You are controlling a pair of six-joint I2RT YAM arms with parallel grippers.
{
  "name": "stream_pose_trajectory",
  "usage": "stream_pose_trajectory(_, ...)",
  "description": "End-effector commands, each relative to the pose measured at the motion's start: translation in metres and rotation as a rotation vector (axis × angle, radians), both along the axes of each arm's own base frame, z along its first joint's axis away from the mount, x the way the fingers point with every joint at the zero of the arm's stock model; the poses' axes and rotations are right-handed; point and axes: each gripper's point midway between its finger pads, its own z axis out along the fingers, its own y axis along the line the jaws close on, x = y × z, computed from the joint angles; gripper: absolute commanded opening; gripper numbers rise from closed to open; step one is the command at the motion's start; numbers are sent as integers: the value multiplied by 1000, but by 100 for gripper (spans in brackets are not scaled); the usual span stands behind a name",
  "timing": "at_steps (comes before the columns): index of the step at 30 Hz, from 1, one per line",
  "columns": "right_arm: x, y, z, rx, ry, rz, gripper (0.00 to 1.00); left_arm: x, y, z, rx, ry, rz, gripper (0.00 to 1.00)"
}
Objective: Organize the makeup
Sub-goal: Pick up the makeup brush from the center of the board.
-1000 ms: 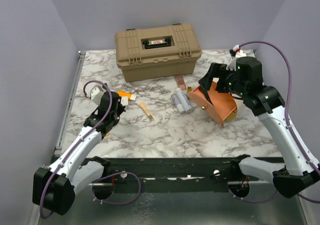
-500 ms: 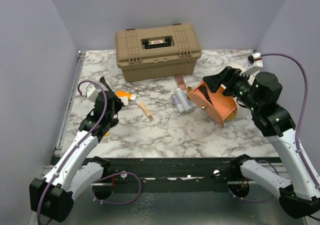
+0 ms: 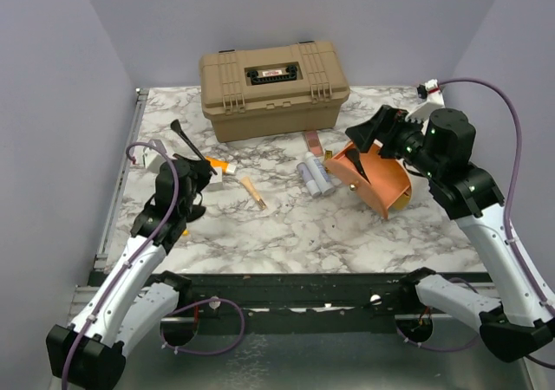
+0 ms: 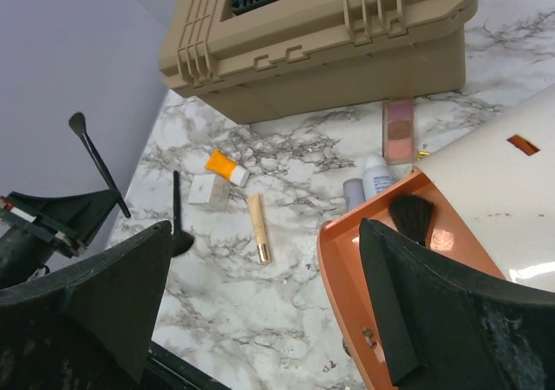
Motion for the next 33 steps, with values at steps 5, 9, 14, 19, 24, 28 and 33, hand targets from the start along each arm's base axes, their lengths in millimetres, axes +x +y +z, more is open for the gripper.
stream_pose_trajectory(5,-6,26,4,11,35,154,92,2,-48,59,-54,-311,-289,0)
stream_pose_trajectory(9,-12,41,1,45,30,243,90,2,-87,61,-114,-349,-489,0)
stream_pose_trajectory(14,-12,55,-14,44,110,316,84,-6,-125,79,-137,-410,-683,0)
stream_pose_trajectory(19,-13,68,-17,87,156,380,74,-12,-145,96,-110,-459,-753,0)
stream_pose_trajectory(24,-11,75,-15,143,154,392,66,-22,-178,90,-99,-444,-853,0)
stream_pose_trajectory(28,-12,78,-15,155,148,415,63,-30,-201,92,-108,-451,-906,0)
stream_pose_trajectory(33,-10,85,-13,197,142,438,57,-38,-229,102,-144,-479,-965,0)
